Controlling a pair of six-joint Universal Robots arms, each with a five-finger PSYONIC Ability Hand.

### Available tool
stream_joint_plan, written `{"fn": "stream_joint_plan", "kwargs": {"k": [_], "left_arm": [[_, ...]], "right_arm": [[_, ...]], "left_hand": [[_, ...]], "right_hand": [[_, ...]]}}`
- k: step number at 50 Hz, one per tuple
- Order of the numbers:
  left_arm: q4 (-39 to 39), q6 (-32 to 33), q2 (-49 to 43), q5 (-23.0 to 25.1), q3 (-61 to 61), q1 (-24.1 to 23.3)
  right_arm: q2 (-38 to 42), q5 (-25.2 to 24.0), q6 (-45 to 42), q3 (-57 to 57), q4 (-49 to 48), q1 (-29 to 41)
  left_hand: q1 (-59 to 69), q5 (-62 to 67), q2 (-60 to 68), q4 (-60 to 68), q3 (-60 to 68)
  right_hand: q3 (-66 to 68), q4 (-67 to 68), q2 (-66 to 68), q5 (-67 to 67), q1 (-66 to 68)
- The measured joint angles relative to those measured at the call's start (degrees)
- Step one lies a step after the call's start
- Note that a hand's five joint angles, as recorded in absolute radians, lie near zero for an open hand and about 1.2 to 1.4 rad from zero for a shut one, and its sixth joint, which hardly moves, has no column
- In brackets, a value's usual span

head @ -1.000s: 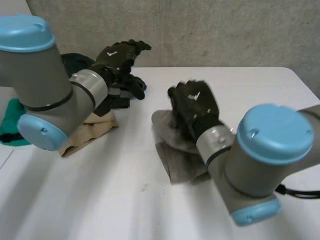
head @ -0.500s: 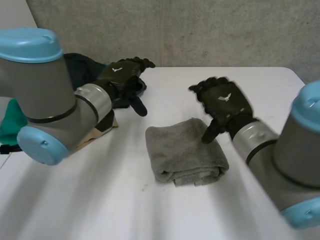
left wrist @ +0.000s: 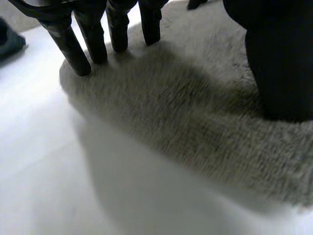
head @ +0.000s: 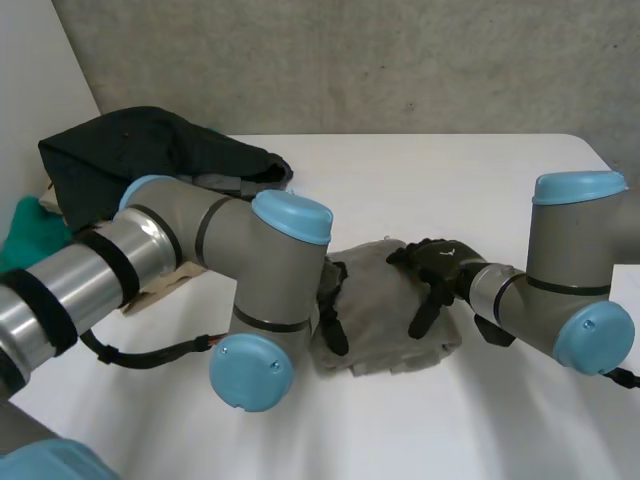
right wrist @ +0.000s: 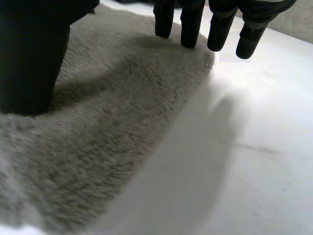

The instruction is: Fold the laundry.

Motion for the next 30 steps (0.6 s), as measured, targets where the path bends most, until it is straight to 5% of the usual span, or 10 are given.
{"fn": "stream_joint_plan", "kwargs": {"k": [15,22,26,27,30], "left_arm": [[-0.3,0.0,13.3,4.6,-2.3,3.3],[1.6,0.3,22.2,16.6,-3.9,5.9],[2.3,0.7,24.5,25.2,-4.8,6.7],[2.6,1.1,25.8,31.7,-5.6,7.1],[2.8,1.8,26.9,39.1,-6.8,7.2]], "right_arm": [[-9.0,3.0,-2.3,5.6,-7.8,-2.4],[-17.2,7.1,5.3,16.4,-12.3,-5.3],[-18.1,5.4,7.9,21.3,-12.6,-5.7],[-18.2,3.3,8.9,24.0,-13.0,-5.8],[-17.7,0.2,9.6,27.0,-14.4,-5.7]], "left_hand": [[-0.5,0.0,0.0,0.0,0.0],[-0.5,0.0,0.0,0.0,0.0],[-0.5,0.0,0.0,0.0,0.0],[-0.5,0.0,0.0,0.0,0.0],[-0.5,0.0,0.0,0.0,0.0]], "right_hand": [[0.0,0.0,0.0,0.0,0.0],[0.0,0.0,0.0,0.0,0.0],[0.0,0.0,0.0,0.0,0.0],[0.0,0.0,0.0,0.0,0.0],[0.0,0.0,0.0,0.0,0.0]]}}
